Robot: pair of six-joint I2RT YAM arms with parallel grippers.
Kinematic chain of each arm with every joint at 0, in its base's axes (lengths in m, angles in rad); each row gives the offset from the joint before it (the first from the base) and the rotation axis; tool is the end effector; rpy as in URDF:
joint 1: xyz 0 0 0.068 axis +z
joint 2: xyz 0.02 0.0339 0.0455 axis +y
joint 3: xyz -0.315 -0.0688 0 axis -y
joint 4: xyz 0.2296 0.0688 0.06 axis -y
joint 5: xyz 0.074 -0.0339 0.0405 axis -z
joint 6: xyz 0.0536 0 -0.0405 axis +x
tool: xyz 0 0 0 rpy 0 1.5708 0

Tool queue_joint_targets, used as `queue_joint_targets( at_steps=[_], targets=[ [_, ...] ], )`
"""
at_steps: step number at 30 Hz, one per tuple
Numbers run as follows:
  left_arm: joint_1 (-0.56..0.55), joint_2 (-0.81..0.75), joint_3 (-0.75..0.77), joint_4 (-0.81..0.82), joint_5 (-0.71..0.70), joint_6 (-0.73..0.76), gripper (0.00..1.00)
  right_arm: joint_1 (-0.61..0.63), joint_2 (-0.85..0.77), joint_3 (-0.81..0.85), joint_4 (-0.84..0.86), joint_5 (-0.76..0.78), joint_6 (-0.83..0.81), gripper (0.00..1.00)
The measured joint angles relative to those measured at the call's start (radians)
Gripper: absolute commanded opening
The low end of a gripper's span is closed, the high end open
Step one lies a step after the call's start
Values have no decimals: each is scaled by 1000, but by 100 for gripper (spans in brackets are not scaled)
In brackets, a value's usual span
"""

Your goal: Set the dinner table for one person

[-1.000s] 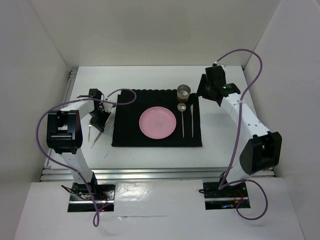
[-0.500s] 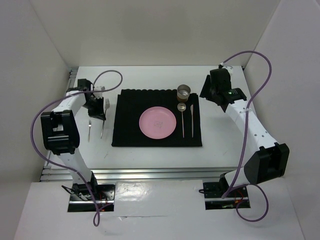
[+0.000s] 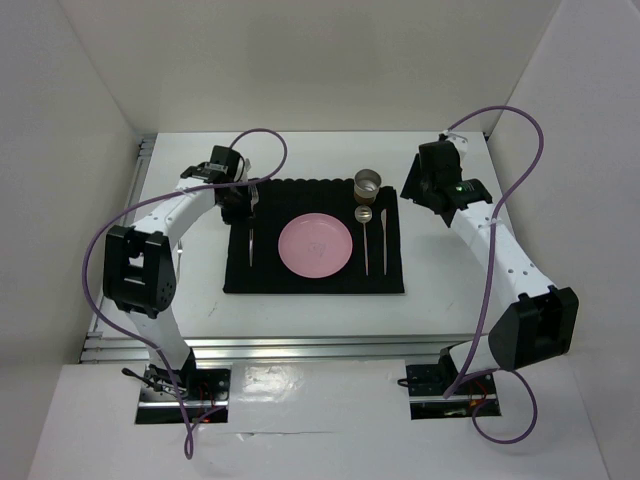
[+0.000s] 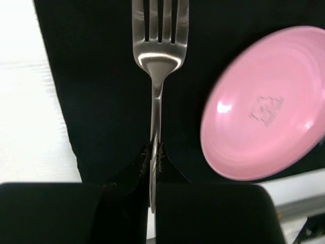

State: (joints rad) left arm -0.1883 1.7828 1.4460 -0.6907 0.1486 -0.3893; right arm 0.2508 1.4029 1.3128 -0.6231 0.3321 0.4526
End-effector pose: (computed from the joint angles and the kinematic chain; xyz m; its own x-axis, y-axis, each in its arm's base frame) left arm 0.3801 -0.0805 0.2935 -0.8768 -0.2150 -0.4302 -0.0783 0.9464 -0.3135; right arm 0.2908 0.0565 0.3816 -0.5681 0.2812 -0.7734 0.2810 0.9496 0.1389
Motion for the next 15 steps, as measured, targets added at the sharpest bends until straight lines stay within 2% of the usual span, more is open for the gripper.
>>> queue_joint_targets(
  at_steps=[7, 15],
  targets=[
    [-60, 68, 3, 23, -164, -84, 0, 0, -1, -31, -7, 31, -2, 66],
    [-109, 192, 4, 32, -235, -113, 0, 0, 16, -34, -3, 54, -9, 68]
  ],
)
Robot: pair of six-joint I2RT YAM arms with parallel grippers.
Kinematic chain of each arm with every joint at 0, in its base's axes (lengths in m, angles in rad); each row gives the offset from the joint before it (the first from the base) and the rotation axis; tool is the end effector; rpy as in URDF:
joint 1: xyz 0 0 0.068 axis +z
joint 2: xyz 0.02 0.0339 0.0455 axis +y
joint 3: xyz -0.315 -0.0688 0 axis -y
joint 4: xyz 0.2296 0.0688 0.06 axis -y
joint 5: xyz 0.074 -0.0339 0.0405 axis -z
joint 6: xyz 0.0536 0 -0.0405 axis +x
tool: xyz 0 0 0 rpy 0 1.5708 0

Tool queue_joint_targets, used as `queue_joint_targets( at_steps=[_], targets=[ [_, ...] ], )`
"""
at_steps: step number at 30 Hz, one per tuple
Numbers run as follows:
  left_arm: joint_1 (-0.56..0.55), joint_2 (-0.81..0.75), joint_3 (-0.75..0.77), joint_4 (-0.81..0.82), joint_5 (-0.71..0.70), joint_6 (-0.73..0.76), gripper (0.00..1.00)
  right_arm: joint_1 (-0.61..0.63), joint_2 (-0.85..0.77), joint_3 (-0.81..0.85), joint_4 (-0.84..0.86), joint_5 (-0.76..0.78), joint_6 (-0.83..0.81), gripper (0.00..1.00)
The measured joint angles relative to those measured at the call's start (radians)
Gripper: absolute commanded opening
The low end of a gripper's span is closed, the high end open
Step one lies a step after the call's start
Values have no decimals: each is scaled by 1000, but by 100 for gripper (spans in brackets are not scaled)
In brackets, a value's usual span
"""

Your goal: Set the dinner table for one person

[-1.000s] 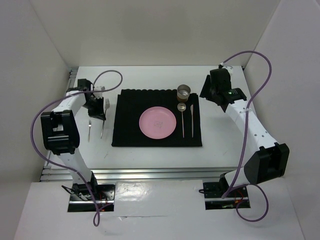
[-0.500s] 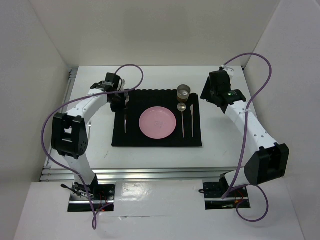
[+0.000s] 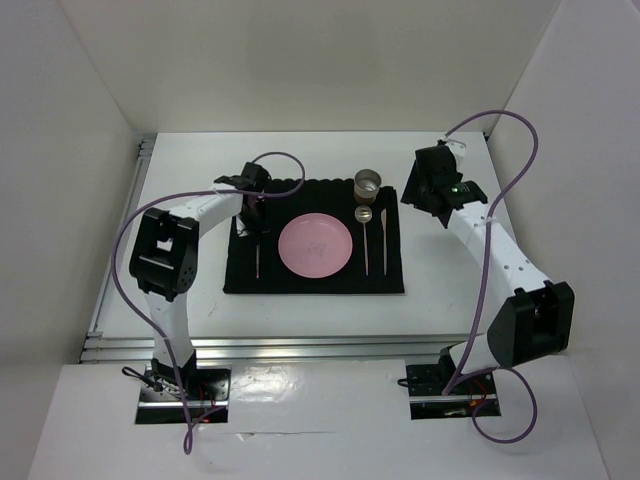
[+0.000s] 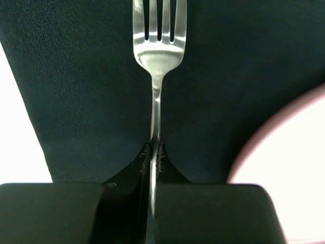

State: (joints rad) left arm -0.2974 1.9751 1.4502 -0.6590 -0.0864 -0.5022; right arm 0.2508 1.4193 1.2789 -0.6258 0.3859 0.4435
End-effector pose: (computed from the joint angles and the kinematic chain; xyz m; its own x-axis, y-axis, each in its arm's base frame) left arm 0.4036 -0.1189 0.2220 -0.9016 -0.2252 -0.3692 -0.1976 0.9739 -0.1116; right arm 0.2930 0.0542 0.3664 -0.5927 0.2586 -0.7628 0.3179 0.9453 0.0734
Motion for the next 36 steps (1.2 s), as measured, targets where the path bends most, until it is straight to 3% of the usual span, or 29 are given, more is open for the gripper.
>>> queue_joint_targets(
  at_steps=[18, 20, 23, 25, 29, 30, 34, 36],
  targets=[
    [-16, 61, 56, 48, -60, -1, 0, 0, 16, -45, 21, 31, -41, 71],
    [-16, 73, 60, 48, -57, 0, 8, 0, 18, -45, 24, 34, -41, 71],
    [-16, 79, 64, 50, -54, 3, 32, 0, 19, -45, 28, 42, -42, 71],
    [-16, 82, 64, 52, -55, 4, 41, 0, 19, -45, 29, 46, -42, 71],
    [-16, 83, 64, 56, -54, 2, 44, 0, 19, -45, 30, 48, -42, 71],
    [-16, 83, 64, 57, -54, 2, 49, 0, 19, -45, 30, 48, -42, 71],
    [-18, 81, 69, 56, -74, 23, 49, 0, 19, -45, 31, 48, -41, 71],
    [-15, 71, 76, 53, -105, 53, 62, 0, 18, -45, 31, 45, -41, 71]
  ],
)
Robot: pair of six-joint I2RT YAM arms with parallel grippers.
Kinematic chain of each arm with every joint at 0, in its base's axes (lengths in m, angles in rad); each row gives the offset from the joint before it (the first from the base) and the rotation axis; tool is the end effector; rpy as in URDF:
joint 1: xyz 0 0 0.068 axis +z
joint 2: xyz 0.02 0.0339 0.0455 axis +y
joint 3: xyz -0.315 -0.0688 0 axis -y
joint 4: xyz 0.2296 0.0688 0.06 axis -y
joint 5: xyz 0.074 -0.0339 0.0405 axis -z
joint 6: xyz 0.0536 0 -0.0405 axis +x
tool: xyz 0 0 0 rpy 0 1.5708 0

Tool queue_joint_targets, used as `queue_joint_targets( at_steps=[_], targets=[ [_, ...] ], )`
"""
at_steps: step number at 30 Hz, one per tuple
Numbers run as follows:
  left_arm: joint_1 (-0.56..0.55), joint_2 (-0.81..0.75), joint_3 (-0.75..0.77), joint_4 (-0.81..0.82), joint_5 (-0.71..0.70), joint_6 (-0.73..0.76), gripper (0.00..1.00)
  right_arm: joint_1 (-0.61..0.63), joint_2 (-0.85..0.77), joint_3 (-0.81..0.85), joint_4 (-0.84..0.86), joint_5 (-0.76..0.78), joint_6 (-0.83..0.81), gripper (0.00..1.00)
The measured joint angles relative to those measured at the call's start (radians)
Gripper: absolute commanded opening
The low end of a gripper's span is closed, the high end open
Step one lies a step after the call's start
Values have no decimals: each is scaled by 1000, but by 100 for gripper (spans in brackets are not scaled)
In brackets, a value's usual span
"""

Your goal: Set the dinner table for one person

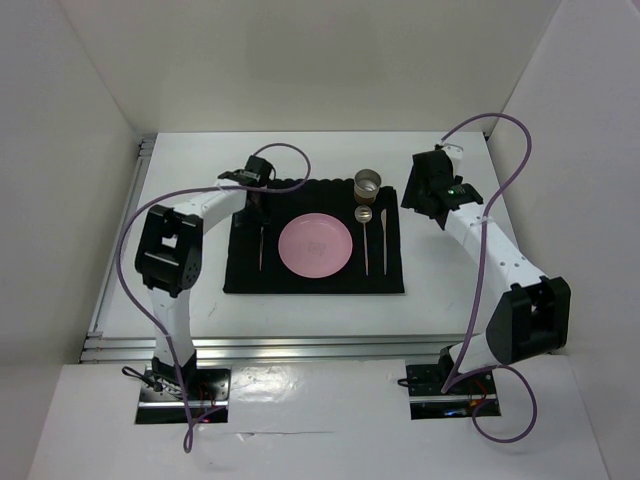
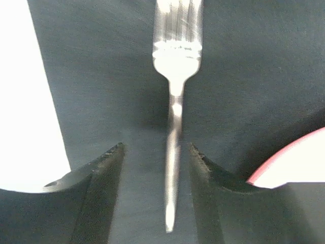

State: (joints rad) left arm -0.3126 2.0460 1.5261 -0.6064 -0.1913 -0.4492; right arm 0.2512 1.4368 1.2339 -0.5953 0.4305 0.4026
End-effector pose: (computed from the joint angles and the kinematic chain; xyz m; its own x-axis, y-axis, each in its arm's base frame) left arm 0.4291 -0.1280 0.2173 -0.8712 -0.1665 -0.4619 -0.1712 0.9847 -0.0321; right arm 0.2967 0.0530 0.3503 -0.6161 0.2095 -0.7593 0.3235 0.9462 -0.0015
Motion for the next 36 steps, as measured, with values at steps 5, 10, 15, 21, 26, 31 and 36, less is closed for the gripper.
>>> queue_joint_targets(
  at_steps=[5, 10, 15, 21, 26, 31, 36],
  targets=[
    [66, -173, -51, 13, -64, 134, 83, 0, -3, 0, 4, -37, 0, 71],
    [270, -477, -175, -1, -63, 291, 89, 3, -3, -32, 41, -137, 0, 71],
    [486, -546, -319, -69, 2, 431, 84, 36, 48, -48, 70, -192, 0, 71],
    [484, -434, -454, -112, 67, 552, 80, 56, 111, -64, 97, -239, 2, 71],
    [486, -334, -460, -76, 63, 578, 76, 57, 114, -73, 116, -252, 9, 71],
    [487, -294, -449, -45, 63, 572, 70, 57, 114, -74, 122, -251, 12, 71],
    [487, -262, -415, -48, 61, 563, 65, 57, 116, -74, 122, -249, 12, 71]
  ],
)
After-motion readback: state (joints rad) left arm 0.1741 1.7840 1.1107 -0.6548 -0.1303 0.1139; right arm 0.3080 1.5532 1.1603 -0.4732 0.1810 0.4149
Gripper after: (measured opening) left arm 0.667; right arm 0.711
